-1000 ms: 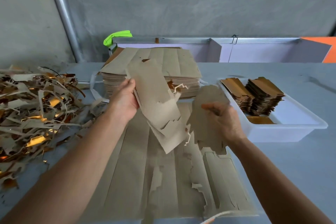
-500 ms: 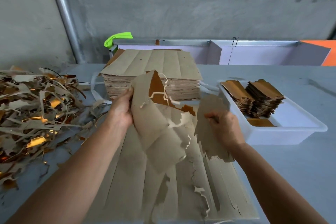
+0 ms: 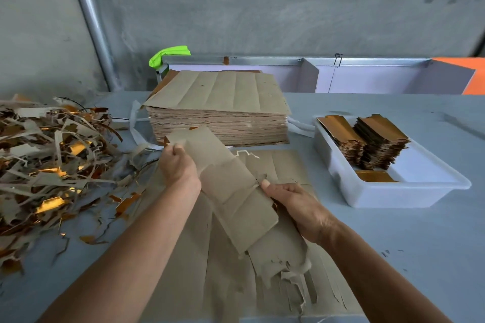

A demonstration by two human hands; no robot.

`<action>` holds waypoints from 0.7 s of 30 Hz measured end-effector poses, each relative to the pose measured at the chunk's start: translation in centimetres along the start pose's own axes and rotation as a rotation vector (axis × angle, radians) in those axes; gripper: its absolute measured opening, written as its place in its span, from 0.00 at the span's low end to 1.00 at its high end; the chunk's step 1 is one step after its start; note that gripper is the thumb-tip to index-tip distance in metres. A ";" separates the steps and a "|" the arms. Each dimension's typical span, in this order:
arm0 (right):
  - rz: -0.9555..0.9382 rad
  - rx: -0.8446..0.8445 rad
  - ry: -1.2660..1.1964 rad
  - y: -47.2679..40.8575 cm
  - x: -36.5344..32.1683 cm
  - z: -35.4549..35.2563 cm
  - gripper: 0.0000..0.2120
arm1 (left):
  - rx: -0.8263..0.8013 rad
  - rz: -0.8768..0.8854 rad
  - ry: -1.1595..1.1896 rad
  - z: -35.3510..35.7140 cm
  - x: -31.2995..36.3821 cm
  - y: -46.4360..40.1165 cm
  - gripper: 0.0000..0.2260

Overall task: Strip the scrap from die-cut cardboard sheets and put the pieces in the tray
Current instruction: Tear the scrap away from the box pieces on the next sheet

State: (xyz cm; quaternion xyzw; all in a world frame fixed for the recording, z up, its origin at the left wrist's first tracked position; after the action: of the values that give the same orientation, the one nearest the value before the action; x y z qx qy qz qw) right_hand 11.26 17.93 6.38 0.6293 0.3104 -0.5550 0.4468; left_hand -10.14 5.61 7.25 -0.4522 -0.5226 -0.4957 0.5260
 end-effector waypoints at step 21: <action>0.079 -0.008 0.255 0.5 1.8 -1.7 0.05 | -0.458 0.901 -0.657 4.2 5.5 6.7 0.05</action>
State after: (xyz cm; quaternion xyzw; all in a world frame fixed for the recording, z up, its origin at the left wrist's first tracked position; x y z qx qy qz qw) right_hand 12.75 19.10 4.70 0.7047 0.3419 -0.4512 0.4277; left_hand -4.15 10.21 13.18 -0.8603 -0.2946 -0.1582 0.3848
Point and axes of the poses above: each hand's wrist, its own y-axis away from the middle knuckle, its own z-axis out of the palm, x = y × z, the point moved 8 cm from there along -y, towards the middle knuckle, and after that the axes turned 1 degree about x, right-handed, at the moved point
